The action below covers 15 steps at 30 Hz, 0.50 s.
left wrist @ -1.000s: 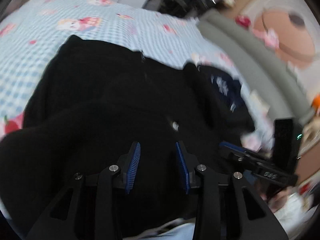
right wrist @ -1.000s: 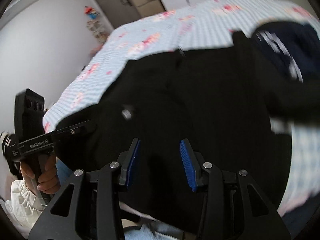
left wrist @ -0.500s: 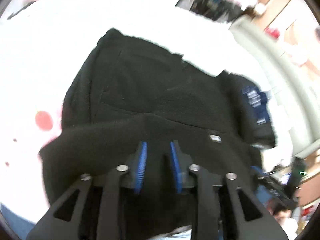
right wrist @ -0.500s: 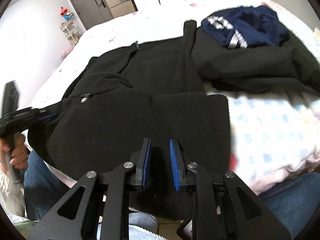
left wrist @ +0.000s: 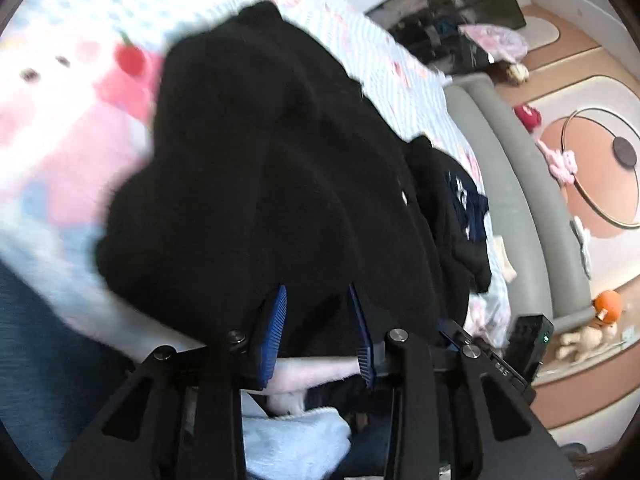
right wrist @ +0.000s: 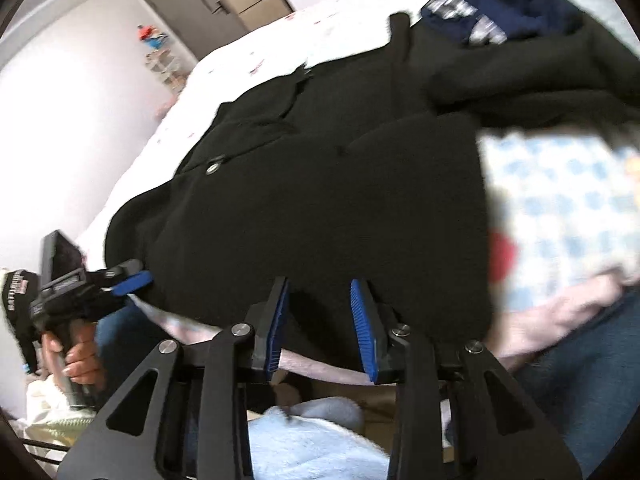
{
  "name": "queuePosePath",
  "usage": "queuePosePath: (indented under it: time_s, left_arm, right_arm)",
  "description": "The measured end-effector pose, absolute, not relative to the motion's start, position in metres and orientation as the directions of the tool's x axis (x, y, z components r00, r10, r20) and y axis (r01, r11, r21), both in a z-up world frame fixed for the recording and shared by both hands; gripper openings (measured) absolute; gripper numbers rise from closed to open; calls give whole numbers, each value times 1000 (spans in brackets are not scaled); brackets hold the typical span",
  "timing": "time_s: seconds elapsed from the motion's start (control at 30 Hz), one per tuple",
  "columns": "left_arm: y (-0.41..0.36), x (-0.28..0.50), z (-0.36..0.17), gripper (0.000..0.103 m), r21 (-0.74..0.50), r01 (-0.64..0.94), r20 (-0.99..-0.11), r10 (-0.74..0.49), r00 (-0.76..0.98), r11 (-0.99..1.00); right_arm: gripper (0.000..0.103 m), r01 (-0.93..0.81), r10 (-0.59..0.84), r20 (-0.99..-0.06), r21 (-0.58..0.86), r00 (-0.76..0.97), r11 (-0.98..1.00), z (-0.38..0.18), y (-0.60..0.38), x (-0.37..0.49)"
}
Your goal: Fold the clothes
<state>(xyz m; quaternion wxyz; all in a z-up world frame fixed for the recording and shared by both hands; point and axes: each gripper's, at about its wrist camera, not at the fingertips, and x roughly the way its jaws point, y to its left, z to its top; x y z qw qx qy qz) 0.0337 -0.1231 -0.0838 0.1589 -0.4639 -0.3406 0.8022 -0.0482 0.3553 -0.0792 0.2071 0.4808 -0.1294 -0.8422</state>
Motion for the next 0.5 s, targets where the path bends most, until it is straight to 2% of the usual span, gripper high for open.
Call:
queuePosePath:
  time_s: [0.13, 0.23, 0.33, 0.4, 0.47, 0.5]
  left_arm:
    - [-126, 40, -88, 49, -736, 52, -606, 623, -495, -675]
    - [-107, 45, -108, 50, -741, 38, -618, 659, -429, -670]
    - [-97, 44, -116, 51, -715, 52, -657, 644, -391, -697]
    - [-108, 42, -123, 51, -730, 118, -651, 634, -416, -673]
    - [-124, 42, -128, 51, -780, 164, -604, 658, -450, -604]
    - [-128, 43, -128, 51, -786, 172, -597, 655, -464, -594]
  right_arm:
    - [48, 229, -496, -758, 440, -423, -868, -77, 362, -40]
    - [50, 248, -502, -778, 437, -378, -864, -83, 354, -34]
    - [57, 283, -480, -807, 399, -342, -872, -85, 342, -32]
    - [60, 306, -456, -827, 363, -328, -880, -85, 334, -30]
    - [68, 333, -448, -833, 342, -326, -879, -85, 328, -28]
    - [69, 338, -450, -833, 343, -322, -876, -87, 327, -27]
